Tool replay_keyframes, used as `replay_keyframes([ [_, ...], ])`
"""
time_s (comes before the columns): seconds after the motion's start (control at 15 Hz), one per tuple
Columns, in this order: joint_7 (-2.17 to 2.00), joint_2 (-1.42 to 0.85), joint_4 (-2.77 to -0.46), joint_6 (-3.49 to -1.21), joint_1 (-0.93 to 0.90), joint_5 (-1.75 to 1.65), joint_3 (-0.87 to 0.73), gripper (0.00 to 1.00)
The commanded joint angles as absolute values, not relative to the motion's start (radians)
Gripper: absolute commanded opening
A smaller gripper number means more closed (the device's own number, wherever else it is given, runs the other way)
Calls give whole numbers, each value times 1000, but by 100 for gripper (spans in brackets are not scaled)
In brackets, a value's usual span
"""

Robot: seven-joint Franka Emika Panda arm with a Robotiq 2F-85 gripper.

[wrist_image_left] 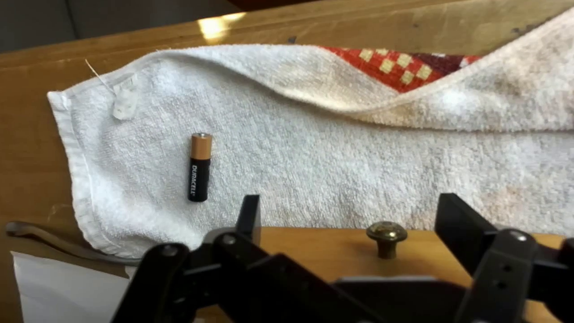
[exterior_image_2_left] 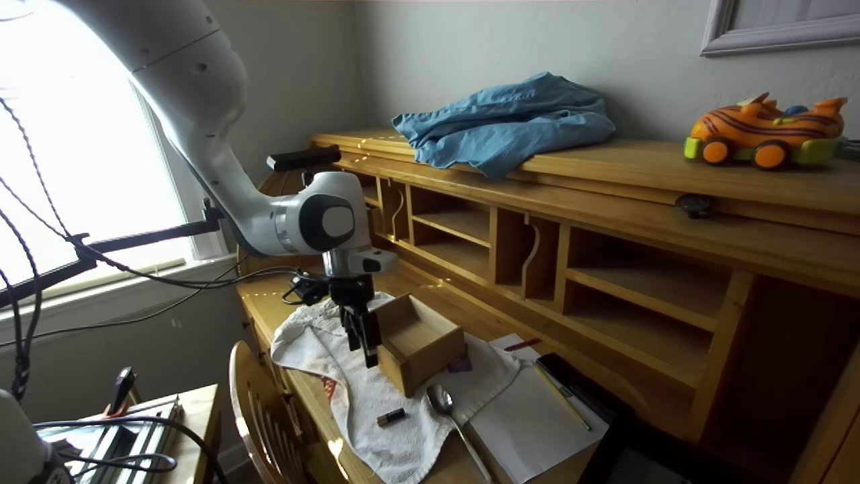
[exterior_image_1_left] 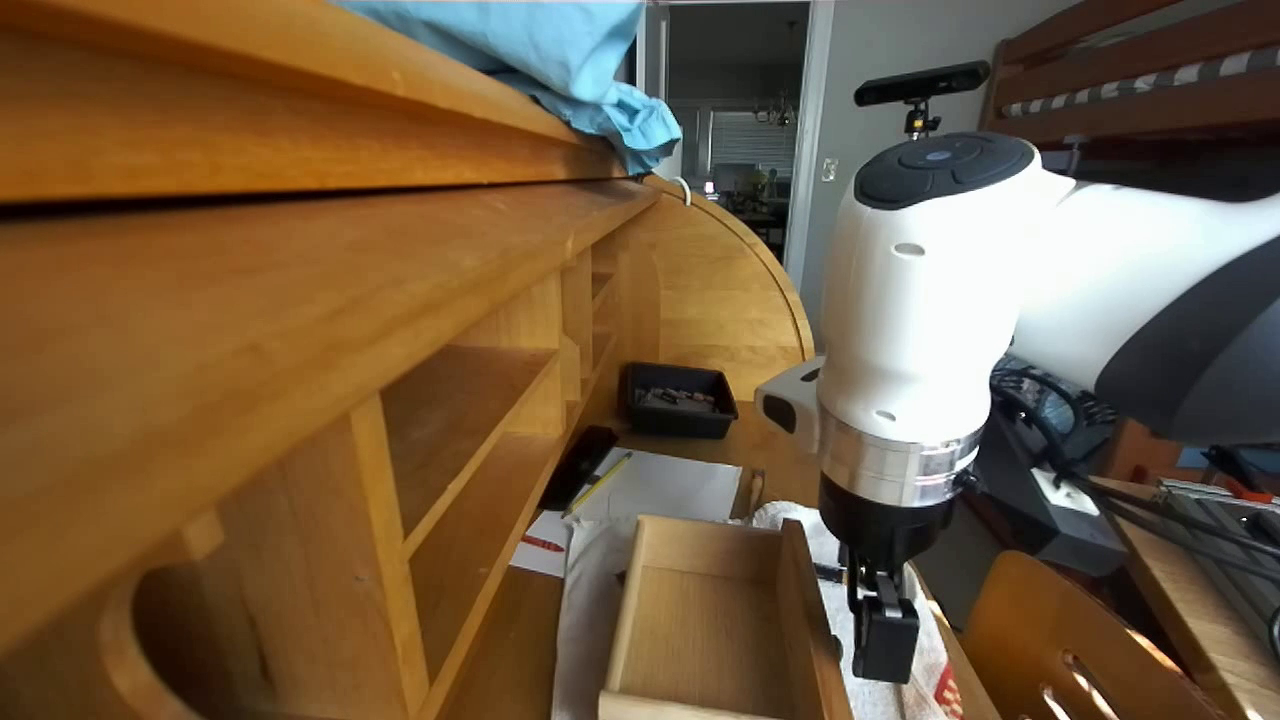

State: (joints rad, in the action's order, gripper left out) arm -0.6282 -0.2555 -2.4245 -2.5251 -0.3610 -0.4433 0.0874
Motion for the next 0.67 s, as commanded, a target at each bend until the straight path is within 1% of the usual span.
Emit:
replay_keyframes([
  [0.0, -669, -290, -2399, -2568, -377, -489, 81, 100],
  [0.33, -665, -327, -2402, -2656, -393, -480, 70, 100],
  [0.6, -692, -346, -2409, -2716, -435, -516, 26, 100],
])
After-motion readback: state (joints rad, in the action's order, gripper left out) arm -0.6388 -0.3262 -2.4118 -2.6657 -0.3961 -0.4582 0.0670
